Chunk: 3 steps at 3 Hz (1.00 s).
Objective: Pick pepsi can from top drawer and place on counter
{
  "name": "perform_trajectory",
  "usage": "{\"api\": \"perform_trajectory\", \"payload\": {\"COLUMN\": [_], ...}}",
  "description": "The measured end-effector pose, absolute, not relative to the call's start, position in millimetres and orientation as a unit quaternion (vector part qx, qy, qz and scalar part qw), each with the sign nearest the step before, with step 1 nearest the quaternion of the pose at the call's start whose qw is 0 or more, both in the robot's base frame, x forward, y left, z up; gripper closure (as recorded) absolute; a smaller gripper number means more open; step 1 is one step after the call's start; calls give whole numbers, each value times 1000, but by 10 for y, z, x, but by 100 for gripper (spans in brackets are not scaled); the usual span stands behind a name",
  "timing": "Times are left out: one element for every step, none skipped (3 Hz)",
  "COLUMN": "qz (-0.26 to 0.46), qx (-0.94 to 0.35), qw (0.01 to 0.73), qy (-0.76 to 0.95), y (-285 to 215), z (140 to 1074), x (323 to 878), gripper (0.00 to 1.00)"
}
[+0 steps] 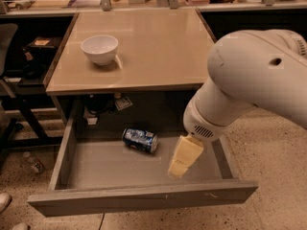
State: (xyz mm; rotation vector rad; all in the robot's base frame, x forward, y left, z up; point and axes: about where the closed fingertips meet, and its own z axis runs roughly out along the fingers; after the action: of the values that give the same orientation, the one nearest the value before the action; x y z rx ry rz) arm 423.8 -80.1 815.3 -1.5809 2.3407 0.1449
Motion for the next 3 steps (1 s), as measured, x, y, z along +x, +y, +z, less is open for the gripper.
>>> {"api": "perform_trajectory", "payload": {"qz": [57, 57, 64], "qx": [-552, -552, -552], "qw": [150, 149, 151], "qy": [819, 818, 817], "y": [-450, -430, -327], "z": [7842, 7824, 7751], "x": [4521, 4534, 4530], "gripper": [0, 0, 0]}}
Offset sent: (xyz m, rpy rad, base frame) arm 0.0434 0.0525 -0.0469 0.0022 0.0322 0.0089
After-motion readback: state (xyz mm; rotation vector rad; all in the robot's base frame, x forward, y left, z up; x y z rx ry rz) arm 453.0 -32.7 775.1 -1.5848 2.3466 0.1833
